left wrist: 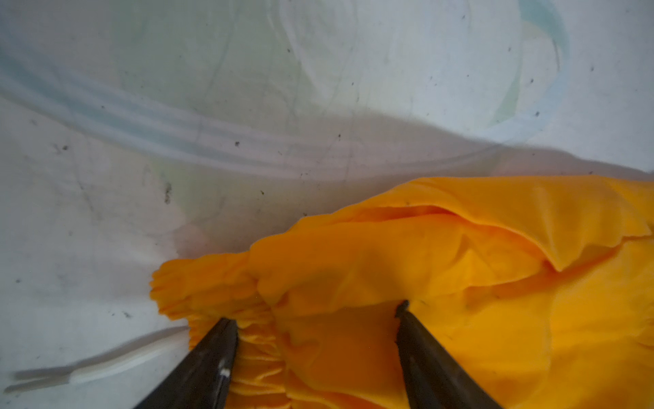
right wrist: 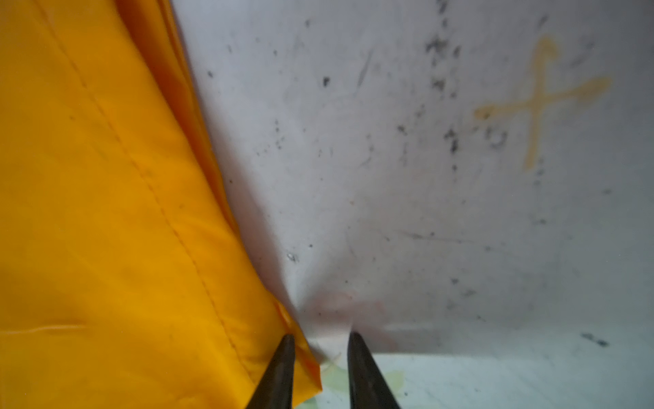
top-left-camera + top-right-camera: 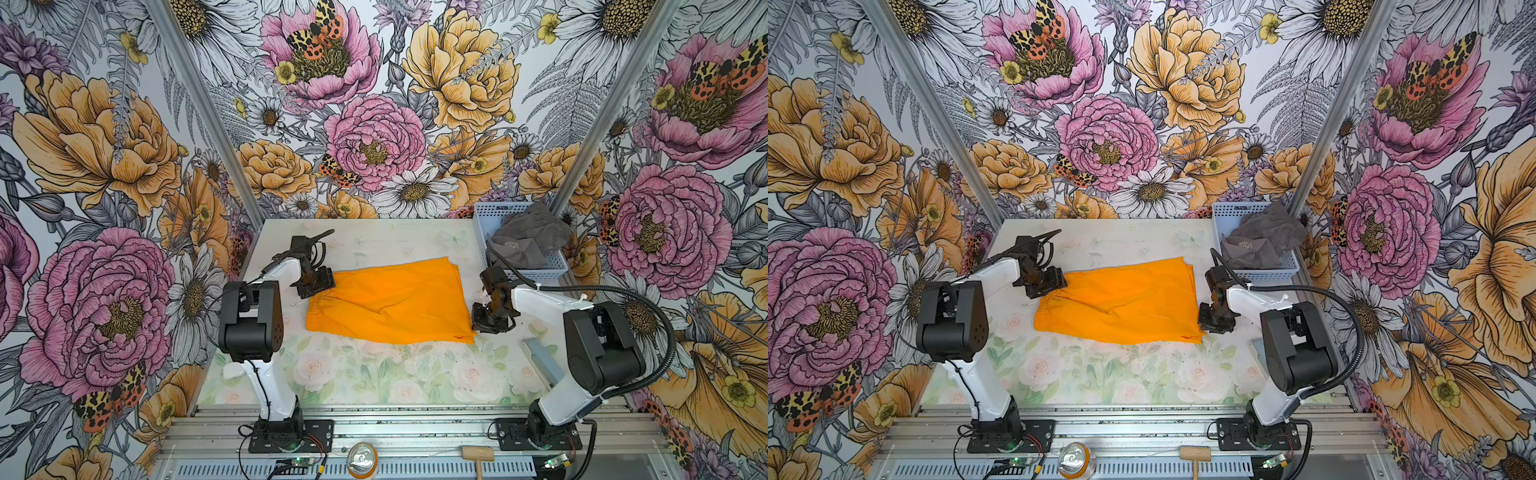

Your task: Fold and stack the mixed laundry pile

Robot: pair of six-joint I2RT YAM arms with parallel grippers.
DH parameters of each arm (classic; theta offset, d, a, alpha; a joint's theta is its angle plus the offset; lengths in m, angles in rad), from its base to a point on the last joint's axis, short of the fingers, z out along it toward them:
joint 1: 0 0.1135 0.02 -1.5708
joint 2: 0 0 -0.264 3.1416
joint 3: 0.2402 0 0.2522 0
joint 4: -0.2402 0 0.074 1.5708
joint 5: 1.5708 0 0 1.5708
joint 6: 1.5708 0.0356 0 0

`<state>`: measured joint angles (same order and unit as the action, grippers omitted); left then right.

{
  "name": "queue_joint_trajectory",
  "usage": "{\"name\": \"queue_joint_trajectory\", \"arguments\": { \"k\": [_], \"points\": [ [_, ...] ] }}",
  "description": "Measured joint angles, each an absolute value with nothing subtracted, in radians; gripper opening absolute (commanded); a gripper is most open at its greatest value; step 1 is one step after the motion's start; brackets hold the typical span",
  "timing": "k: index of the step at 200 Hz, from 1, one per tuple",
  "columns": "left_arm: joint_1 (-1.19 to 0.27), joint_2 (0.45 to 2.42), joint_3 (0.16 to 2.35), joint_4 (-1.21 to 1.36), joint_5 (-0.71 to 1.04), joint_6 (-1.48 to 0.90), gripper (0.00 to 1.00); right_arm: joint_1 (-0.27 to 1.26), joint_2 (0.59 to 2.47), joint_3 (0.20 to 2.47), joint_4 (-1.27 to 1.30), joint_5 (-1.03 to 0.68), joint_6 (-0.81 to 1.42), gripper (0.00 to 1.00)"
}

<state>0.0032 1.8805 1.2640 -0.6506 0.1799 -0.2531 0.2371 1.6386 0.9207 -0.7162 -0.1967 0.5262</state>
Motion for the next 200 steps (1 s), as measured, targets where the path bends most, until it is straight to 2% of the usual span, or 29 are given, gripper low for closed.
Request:
{"name": "queue_joint_trajectory", "arguments": {
  "k": [75,91,118,157,200],
  "points": [
    [0.003,1.88,1.264,-0.651,0.18,-0.253,0.73,0.252,1.582,0.898,-0.701,-0.212,0.554,0.26],
    [0.003,1.88,1.264,-0.651,0.18,-0.253,0.73,0.264,1.591,0.897,-0.692,-0.213,0.557,0.19],
    [0.003,1.88,1.264,-0.651,0.18,-0.253,0.72,0.27,1.594,0.879,-0.686,-0.211,0.564,0.0],
    [0.003,1.88,1.264,-0.651,0.18,-0.253,0.72,0.27,1.568,0.87,-0.691,-0.211,0.57,0.0],
    [0.004,1.88,1.264,-0.651,0.18,-0.253,0.72,0.27,1.457,0.87,-0.733,-0.221,0.586,0.0]
  ]
}}
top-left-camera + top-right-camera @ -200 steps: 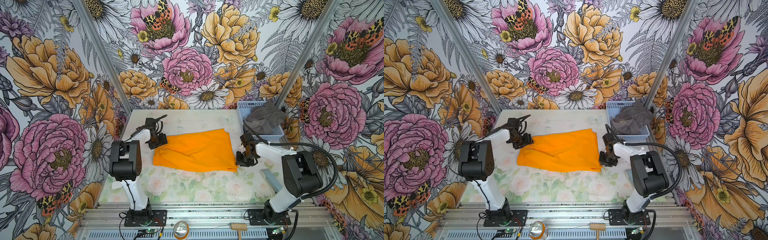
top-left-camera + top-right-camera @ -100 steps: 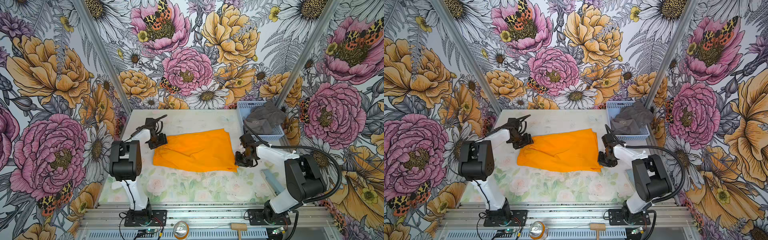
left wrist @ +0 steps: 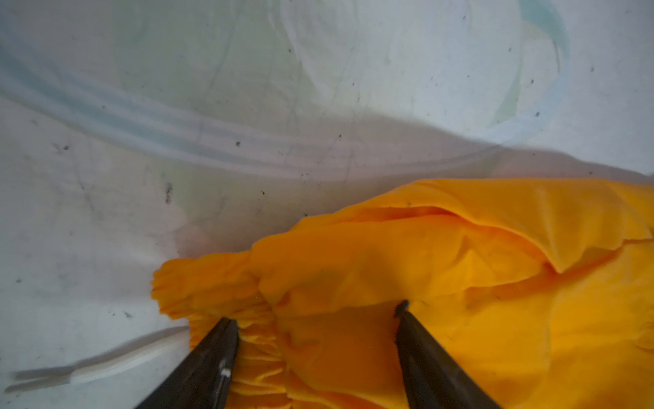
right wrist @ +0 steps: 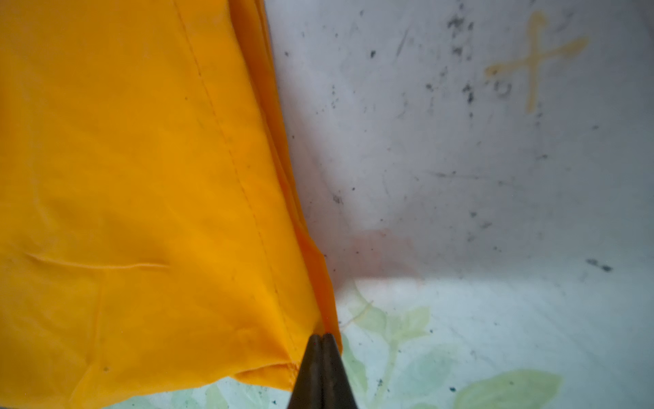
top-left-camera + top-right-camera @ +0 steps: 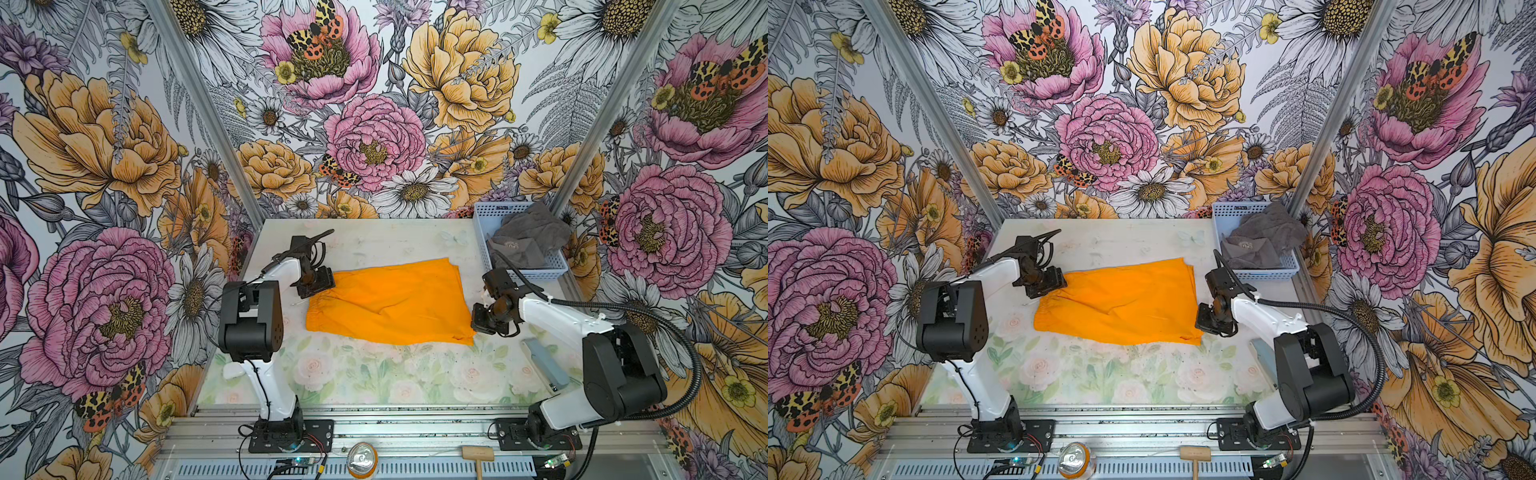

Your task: Fold and stack the mixed laundry pile

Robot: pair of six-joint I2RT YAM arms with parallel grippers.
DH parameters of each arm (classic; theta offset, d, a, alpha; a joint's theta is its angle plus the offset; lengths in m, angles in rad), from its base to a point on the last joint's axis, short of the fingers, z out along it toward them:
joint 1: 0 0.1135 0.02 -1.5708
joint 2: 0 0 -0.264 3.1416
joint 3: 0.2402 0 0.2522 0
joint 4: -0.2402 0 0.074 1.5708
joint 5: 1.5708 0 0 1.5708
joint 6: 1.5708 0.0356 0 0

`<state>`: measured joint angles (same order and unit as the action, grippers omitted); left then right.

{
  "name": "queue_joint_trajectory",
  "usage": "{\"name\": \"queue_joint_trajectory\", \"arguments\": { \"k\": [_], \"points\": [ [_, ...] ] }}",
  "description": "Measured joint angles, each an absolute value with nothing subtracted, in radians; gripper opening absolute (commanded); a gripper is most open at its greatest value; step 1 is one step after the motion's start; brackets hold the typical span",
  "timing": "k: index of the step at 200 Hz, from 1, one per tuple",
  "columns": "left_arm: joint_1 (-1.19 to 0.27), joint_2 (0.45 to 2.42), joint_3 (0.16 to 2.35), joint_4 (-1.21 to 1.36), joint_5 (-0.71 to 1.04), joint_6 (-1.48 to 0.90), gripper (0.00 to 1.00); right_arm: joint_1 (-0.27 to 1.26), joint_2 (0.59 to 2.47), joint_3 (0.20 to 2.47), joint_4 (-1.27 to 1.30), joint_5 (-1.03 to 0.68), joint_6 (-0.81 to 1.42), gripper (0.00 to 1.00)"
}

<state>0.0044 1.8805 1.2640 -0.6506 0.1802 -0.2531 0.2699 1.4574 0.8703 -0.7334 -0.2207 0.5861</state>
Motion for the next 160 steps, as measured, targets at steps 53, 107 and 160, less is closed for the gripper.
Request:
{"name": "queue_joint_trajectory", "arguments": {
  "k": [53,107,160],
  "points": [
    [0.008,1.88,1.264,-0.651,0.181,-0.253,0.72,0.27,1.332,0.837,-0.802,-0.265,0.604,0.0],
    [0.011,1.886,1.264,-0.65,0.19,-0.253,0.72,0.27,1.347,0.761,-0.823,-0.266,0.61,0.0],
    [0.011,1.887,1.264,-0.649,0.193,-0.253,0.73,0.27,1.412,0.756,-0.815,-0.244,0.598,0.16]
  ]
}}
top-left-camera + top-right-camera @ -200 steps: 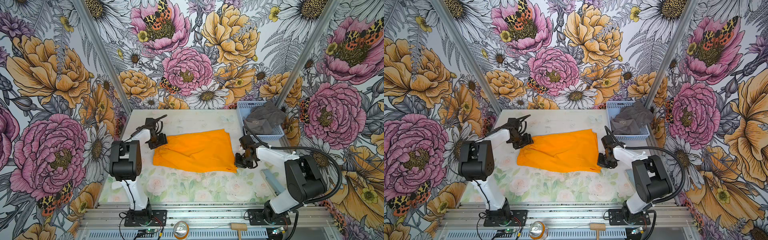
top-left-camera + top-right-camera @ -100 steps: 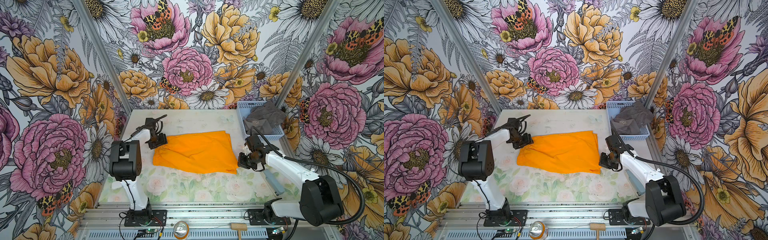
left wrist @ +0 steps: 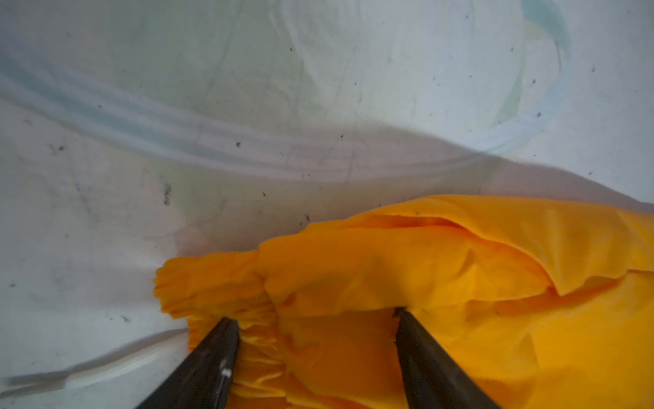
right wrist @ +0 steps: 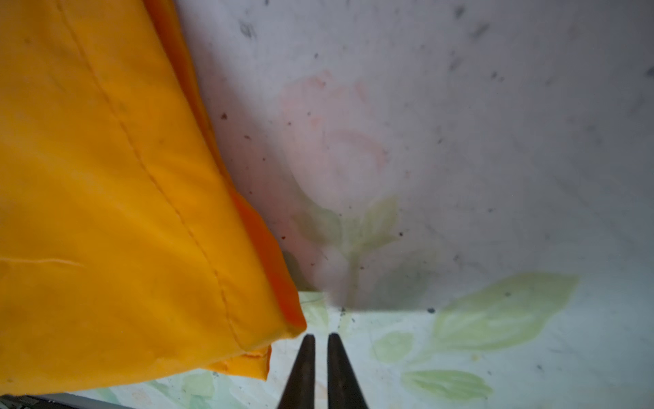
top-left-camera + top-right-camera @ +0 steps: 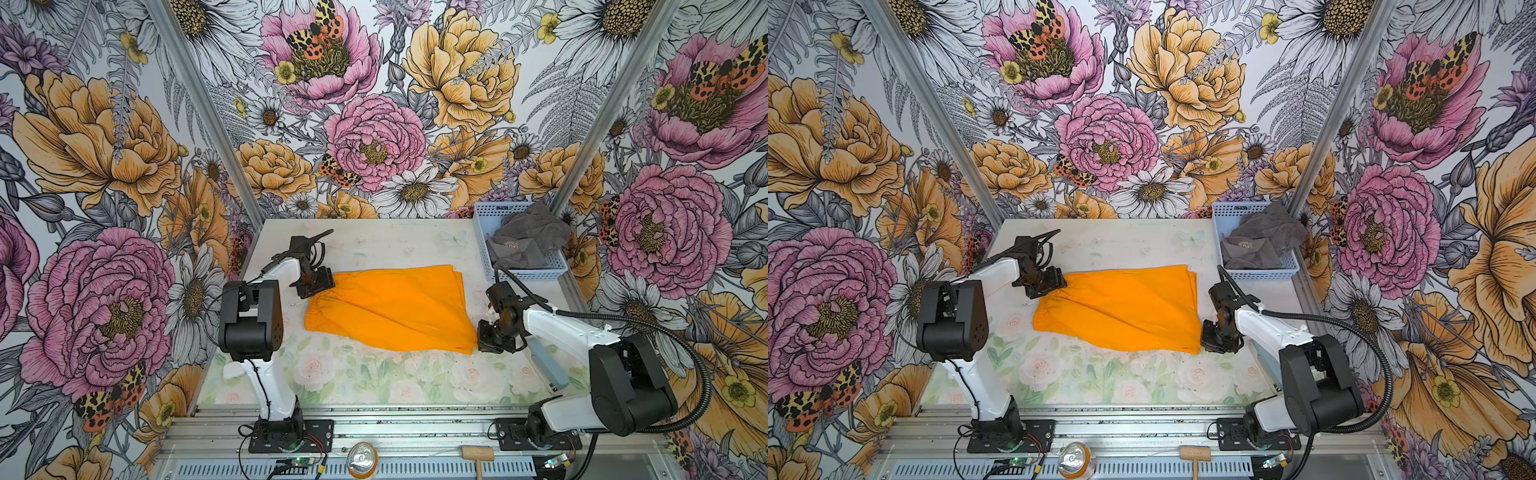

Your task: Fold and stack the mixed laundry pile

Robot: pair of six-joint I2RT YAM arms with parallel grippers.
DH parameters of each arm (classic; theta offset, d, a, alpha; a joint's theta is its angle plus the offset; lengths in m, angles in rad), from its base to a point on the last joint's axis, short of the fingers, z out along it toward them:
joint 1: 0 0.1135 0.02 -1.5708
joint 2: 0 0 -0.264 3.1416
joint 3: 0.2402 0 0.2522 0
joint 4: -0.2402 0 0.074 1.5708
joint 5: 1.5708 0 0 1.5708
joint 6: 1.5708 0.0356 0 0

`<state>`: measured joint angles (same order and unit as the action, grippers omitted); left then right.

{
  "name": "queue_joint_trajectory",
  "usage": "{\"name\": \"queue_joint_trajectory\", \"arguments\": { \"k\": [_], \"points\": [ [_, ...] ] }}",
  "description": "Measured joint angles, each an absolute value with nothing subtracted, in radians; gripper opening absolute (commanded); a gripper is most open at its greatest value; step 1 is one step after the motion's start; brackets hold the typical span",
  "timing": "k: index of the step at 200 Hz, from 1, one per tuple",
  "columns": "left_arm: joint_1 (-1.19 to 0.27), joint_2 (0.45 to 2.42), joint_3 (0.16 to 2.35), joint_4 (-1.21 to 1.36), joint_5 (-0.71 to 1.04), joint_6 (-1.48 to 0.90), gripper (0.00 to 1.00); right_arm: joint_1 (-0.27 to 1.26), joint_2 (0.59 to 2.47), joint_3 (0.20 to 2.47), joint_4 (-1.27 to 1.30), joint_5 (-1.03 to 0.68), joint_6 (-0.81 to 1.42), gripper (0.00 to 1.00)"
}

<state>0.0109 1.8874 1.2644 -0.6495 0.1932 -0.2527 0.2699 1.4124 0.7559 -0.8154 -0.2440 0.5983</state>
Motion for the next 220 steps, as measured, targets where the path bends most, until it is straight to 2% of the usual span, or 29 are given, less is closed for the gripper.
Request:
{"name": "queue_joint_trajectory", "arguments": {
  "k": [46,83,112,146,220],
  "points": [
    [0.011,1.863,1.264,-0.659,0.208,-0.242,0.85,0.281,1.401,0.862,-0.836,-0.229,0.594,0.19],
    [0.033,1.682,1.225,-0.677,0.208,-0.223,0.91,0.324,1.441,0.972,-0.818,-0.23,0.583,0.22],
    [0.071,1.556,1.159,-0.676,0.192,-0.2,0.83,0.365,1.52,1.021,-0.777,-0.229,0.583,0.22],
    [0.06,1.597,1.078,-0.683,0.191,-0.181,0.75,0.381,1.629,1.048,-0.711,-0.215,0.582,0.22],
    [-0.003,1.687,1.068,-0.7,0.13,-0.165,0.74,0.381,1.653,1.065,-0.669,-0.21,0.583,0.23]
  ]
}}
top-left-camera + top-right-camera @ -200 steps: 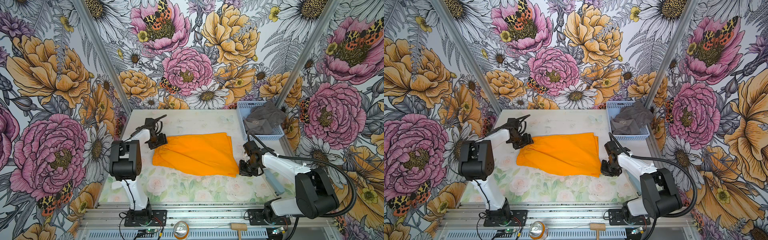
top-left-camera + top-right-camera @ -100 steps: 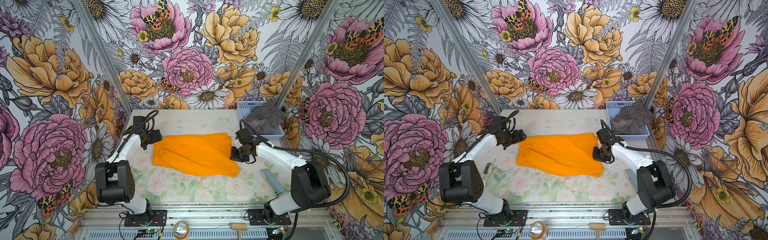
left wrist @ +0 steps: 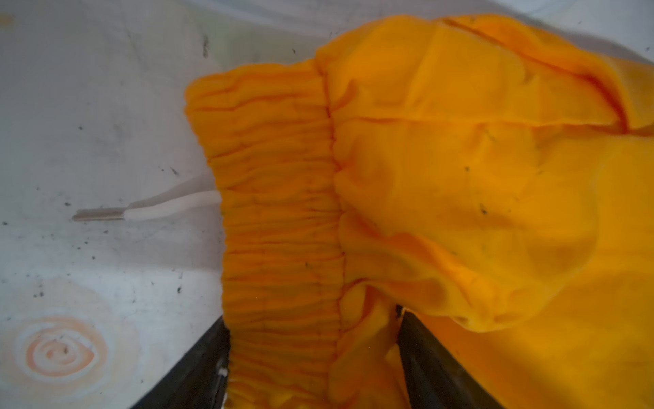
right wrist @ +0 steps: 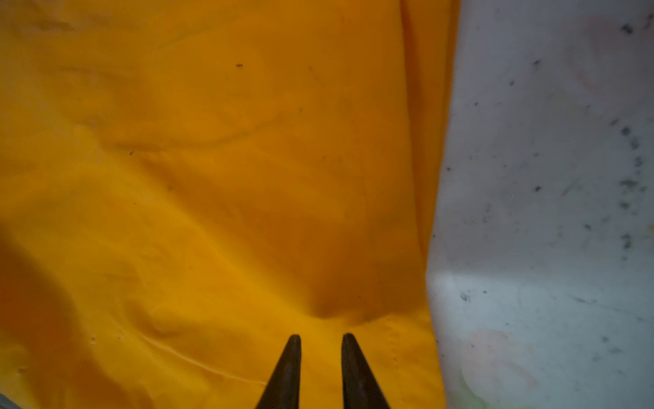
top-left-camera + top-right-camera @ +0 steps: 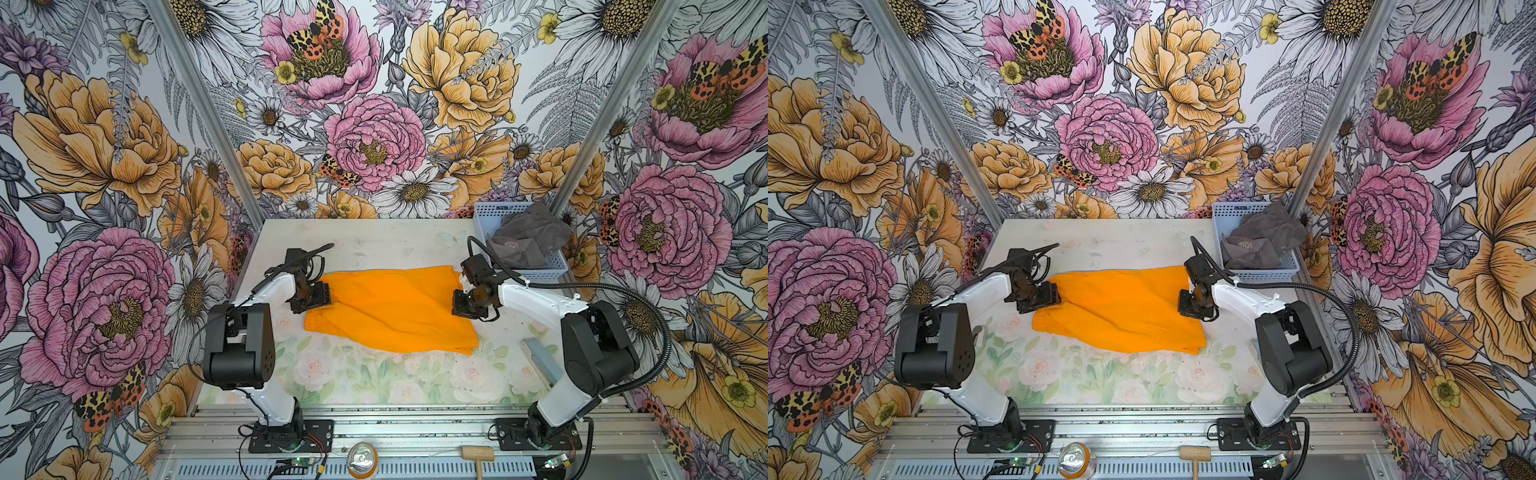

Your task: Fold and stack the mixed laundry pile

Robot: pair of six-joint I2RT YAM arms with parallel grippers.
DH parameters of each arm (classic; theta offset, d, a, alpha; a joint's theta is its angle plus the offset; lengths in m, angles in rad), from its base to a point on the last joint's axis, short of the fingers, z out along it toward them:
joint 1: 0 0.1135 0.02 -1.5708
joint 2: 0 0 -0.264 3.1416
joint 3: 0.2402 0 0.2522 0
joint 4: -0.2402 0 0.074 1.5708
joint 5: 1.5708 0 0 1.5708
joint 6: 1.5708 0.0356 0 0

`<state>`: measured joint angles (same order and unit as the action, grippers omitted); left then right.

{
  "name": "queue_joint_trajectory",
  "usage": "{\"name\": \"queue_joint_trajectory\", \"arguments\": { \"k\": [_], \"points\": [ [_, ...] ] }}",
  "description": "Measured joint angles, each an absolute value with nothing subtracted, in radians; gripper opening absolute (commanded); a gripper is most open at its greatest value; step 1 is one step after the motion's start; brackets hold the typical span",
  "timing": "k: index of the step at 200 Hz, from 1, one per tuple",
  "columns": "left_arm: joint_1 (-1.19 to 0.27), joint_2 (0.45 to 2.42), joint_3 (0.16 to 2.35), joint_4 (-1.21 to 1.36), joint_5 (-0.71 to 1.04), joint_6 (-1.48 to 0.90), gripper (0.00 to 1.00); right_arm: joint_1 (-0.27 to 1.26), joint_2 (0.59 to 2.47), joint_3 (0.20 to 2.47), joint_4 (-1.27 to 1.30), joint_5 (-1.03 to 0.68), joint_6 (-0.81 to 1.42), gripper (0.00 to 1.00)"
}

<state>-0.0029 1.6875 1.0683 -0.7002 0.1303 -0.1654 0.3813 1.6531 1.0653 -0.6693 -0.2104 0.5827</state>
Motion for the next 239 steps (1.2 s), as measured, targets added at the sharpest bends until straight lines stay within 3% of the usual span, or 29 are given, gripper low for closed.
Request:
{"name": "queue_joint_trajectory", "arguments": {
  "k": [42,83,152,185,239],
  "points": [
    [-0.055,1.782,1.128,-0.74,0.069,-0.169,0.74,0.381,1.637,1.065,-0.667,-0.21,0.583,0.24],
    [-0.076,1.855,1.198,-0.801,0.022,-0.178,0.62,0.381,1.63,1.065,-0.667,-0.21,0.583,0.25],
    [-0.079,1.869,1.21,-0.815,0.002,-0.178,0.24,0.38,1.615,1.063,-0.667,-0.211,0.583,0.26],
    [-0.08,1.866,1.214,-0.82,0.008,-0.18,0.0,0.379,1.607,1.056,-0.668,-0.211,0.583,0.27],
    [-0.081,1.858,1.243,-0.867,0.007,-0.18,0.0,0.389,1.606,1.056,-0.638,-0.242,0.59,0.27]
  ]
}}
